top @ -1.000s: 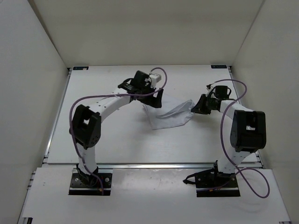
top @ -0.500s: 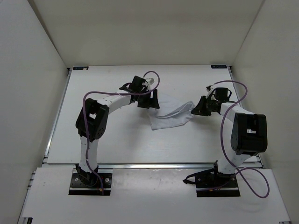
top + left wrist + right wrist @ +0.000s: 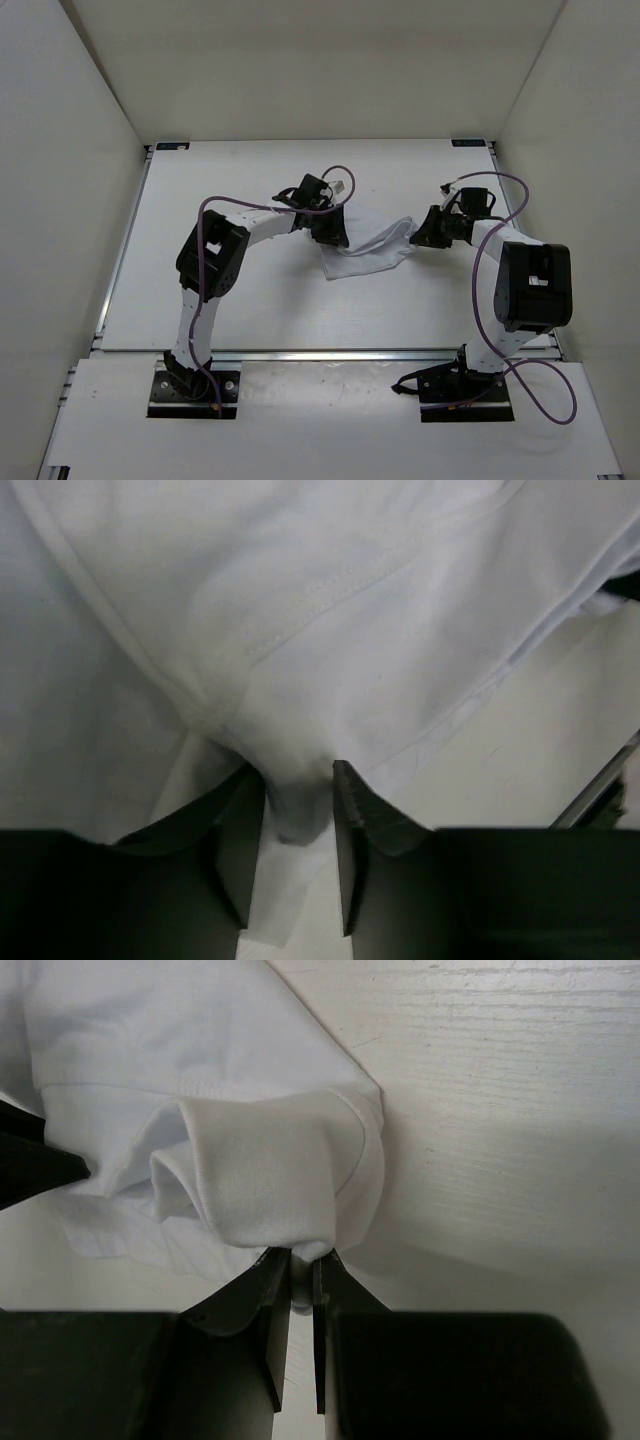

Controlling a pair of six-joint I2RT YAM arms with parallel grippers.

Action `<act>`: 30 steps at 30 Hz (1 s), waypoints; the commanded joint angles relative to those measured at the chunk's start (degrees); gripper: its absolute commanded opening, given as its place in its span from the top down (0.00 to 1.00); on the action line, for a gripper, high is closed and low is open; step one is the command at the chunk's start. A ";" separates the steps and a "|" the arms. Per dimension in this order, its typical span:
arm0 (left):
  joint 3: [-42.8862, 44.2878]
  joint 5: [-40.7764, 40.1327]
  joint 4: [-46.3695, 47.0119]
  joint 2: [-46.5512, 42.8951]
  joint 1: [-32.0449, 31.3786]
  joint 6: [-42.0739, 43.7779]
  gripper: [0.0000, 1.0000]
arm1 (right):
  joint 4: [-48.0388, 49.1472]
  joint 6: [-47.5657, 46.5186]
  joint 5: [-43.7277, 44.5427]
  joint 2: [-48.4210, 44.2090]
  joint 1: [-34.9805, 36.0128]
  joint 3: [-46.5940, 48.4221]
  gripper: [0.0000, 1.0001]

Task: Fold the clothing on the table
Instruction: Flatten the skirt out

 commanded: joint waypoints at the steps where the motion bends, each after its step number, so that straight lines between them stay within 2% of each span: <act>1: 1.16 0.96 1.97 -1.41 0.71 -1.21 0.64 | 2.03 -1.39 -0.13 -2.06 0.86 0.97 1.00; 3: 1.51 0.00 1.55 -1.85 1.15 -1.73 0.82 | 1.51 -2.01 0.30 -3.20 1.04 1.32 1.00; 4: 1.69 -0.09 1.63 -2.55 1.06 -1.82 0.86 | 1.07 -2.36 0.22 -3.37 1.30 1.33 1.00; 6: 1.34 -1.75 1.54 -5.00 1.32 -1.91 1.00 | 1.16 -2.72 -1.18 -4.42 2.01 1.15 1.00; 10: 1.95 -4.99 2.51 -11.33 2.64 2.20 1.00 | 0.19 -3.42 -1.81 -7.06 3.24 5.00 1.00; 13: 11.42 -10.27 -2.75 -13.98 3.52 7.83 1.00 | -2.62 -2.81 0.12 -8.38 3.16 12.91 1.00; 16: 24.95 -12.21 -9.07 -14.86 5.72 11.00 1.00 | -1.40 -1.67 -0.31 -10.39 2.80 21.96 1.00; 19: 32.18 -14.67 -9.01 -18.44 8.17 12.32 1.00 | 0.71 -0.96 2.14 -13.73 3.85 29.09 1.00; 22: 28.25 -15.03 -6.81 -24.06 10.55 12.50 1.00 | 0.63 -3.24 5.83 -17.07 6.83 31.82 1.00; 25: 19.84 -15.38 -8.12 -30.65 11.43 14.34 1.00 | -0.33 -4.12 7.33 -20.86 8.78 26.31 1.00; 28: 8.50 -19.66 -10.04 -40.22 7.67 18.46 1.00 | -4.62 -5.87 8.03 -25.51 11.23 20.77 1.00; 30: 4.60 -25.46 -13.47 -45.87 3.72 21.54 1.00 | -9.99 -8.06 12.49 -29.63 17.44 20.05 1.00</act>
